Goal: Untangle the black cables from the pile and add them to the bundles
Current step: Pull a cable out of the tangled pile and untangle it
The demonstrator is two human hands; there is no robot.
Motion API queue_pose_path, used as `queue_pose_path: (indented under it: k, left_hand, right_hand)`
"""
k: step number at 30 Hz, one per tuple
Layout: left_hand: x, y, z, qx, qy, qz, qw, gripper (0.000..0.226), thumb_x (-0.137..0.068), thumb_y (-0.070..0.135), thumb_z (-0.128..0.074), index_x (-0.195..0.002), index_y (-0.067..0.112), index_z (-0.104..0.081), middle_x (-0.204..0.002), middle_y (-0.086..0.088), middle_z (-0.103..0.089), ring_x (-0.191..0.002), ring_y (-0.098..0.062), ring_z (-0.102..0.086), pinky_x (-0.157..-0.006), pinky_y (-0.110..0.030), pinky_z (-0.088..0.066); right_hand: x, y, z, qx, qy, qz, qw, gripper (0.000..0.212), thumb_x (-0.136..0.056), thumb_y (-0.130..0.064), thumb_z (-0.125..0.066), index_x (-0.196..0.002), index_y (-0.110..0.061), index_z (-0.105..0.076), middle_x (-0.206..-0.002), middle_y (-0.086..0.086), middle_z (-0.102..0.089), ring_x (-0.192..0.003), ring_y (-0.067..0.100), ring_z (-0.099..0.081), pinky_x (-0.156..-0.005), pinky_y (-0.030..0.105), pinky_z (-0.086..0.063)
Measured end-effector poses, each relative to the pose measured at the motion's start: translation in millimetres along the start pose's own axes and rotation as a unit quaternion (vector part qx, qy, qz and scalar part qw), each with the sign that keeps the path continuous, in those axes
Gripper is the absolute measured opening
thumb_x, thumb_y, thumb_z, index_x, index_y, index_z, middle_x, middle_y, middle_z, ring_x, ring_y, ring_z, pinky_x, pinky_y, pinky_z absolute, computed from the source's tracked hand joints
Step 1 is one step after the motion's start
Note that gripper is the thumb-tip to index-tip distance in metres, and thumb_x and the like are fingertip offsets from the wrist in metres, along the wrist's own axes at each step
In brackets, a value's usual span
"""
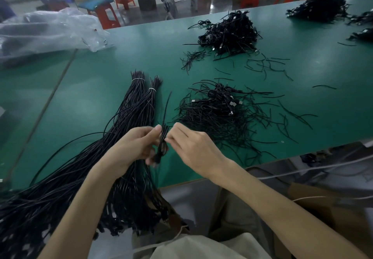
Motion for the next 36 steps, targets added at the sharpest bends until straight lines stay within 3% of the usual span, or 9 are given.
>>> queue_pose_path:
  k: [3,6,12,16,21,24,27,31,36]
  left_hand:
    - [6,4,1,0.048,-0.002,-0.083,0.995,0.037,-0.098,0.023,-0.063,-0.134,0.017,-0.055,-0.092,-0.014,-0.074,-0.067,-0.027,-0.064,-0.07,-0.037,-0.054]
    - [13,12,-8,0.015,-0.079,-0.167,0.983,0.05,-0.097,0.002,-0.062,-0.144,0.016,-0.053,-0.1,-0.022,-0.07,-0.077,-0.03,-0.069,-0.081,-0.03,-0.056]
    - [10,26,-11,-0.107,0.042,-0.202,0.973,0.01,-0.096,0.017,-0.065,-0.101,0.018,-0.074,-0.07,-0.009,-0.069,-0.057,-0.016,-0.062,-0.062,-0.024,-0.053]
    - [7,29,-8,-0.17,0.118,-0.215,0.955,0.044,-0.1,0.045,-0.054,-0.065,0.019,-0.056,-0.049,0.004,-0.047,-0.044,-0.01,-0.038,-0.043,-0.026,-0.031]
    - [-2,21,-2,-0.166,0.061,-0.102,0.979,0.056,-0.104,0.044,-0.054,-0.073,-0.001,-0.063,-0.055,-0.011,-0.056,-0.045,-0.017,-0.047,-0.046,-0.025,-0.037]
    - [-1,18,-3,-0.164,0.079,-0.105,0.978,0.056,-0.1,0.051,-0.054,-0.072,0.004,-0.066,-0.057,-0.01,-0.065,-0.046,-0.02,-0.056,-0.048,-0.025,-0.045]
    - [-1,3,2,-0.161,0.094,-0.085,0.979,0.041,-0.102,0.049,-0.052,-0.08,0.019,-0.07,-0.069,-0.001,-0.073,-0.054,-0.017,-0.066,-0.053,-0.025,-0.05]
    - [-2,-21,26,-0.408,0.223,-0.023,0.885,0.023,-0.102,0.049,-0.055,-0.103,0.026,-0.059,-0.094,0.012,-0.062,-0.082,-0.01,-0.062,-0.068,-0.032,-0.049]
    - [-6,-43,17,-0.53,0.187,0.037,0.826,0.039,-0.099,0.051,-0.059,-0.107,0.015,-0.044,-0.106,0.001,-0.04,-0.097,-0.02,-0.047,-0.067,-0.033,-0.04]
  right_hand:
    - [3,9,2,-0.072,0.008,-0.081,0.994,0.02,-0.106,-0.013,-0.056,-0.092,0.001,-0.06,-0.086,0.007,-0.057,-0.057,0.021,-0.051,-0.05,0.04,-0.051]
    - [4,18,3,-0.117,0.013,-0.131,0.984,0.019,-0.105,-0.012,-0.055,-0.093,0.003,-0.059,-0.088,0.007,-0.056,-0.059,0.025,-0.051,-0.054,0.046,-0.049]
    - [4,13,7,-0.128,0.017,-0.12,0.984,0.018,-0.104,-0.01,-0.059,-0.093,0.005,-0.061,-0.087,0.009,-0.057,-0.058,0.027,-0.051,-0.052,0.046,-0.048]
    - [-3,2,15,-0.072,0.043,-0.055,0.995,0.023,-0.105,-0.013,-0.056,-0.088,0.001,-0.062,-0.082,0.006,-0.056,-0.055,0.021,-0.049,-0.049,0.037,-0.048]
    - [-3,-4,9,0.056,0.033,0.041,0.997,0.025,-0.107,-0.016,-0.055,-0.086,-0.005,-0.064,-0.079,0.004,-0.057,-0.055,0.017,-0.051,-0.053,0.03,-0.048]
    - [3,11,-1,-0.097,-0.016,-0.095,0.991,0.021,-0.106,-0.02,-0.057,-0.09,-0.006,-0.06,-0.079,-0.006,-0.056,-0.058,0.017,-0.053,-0.058,0.036,-0.05]
    - [13,36,-12,-0.276,-0.037,-0.294,0.914,0.018,-0.102,-0.023,-0.063,-0.087,-0.015,-0.06,-0.064,-0.003,-0.063,-0.052,0.011,-0.059,-0.058,0.025,-0.048]
    - [11,79,-3,-0.345,0.035,-0.419,0.839,0.015,-0.102,-0.019,-0.062,-0.091,-0.01,-0.065,-0.069,0.005,-0.07,-0.055,0.018,-0.068,-0.052,0.032,-0.05]
    - [-9,147,21,-0.32,0.127,-0.501,0.794,0.018,-0.106,-0.022,-0.056,-0.106,-0.006,-0.067,-0.096,0.007,-0.072,-0.061,0.015,-0.069,-0.055,0.031,-0.053]
Point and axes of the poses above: each hand's wrist, its own x-axis away from the middle knuckle, its own z-axis out of the back of the hand, y = z × x, the point moved 4 cm from there along -x, towards the middle knuckle
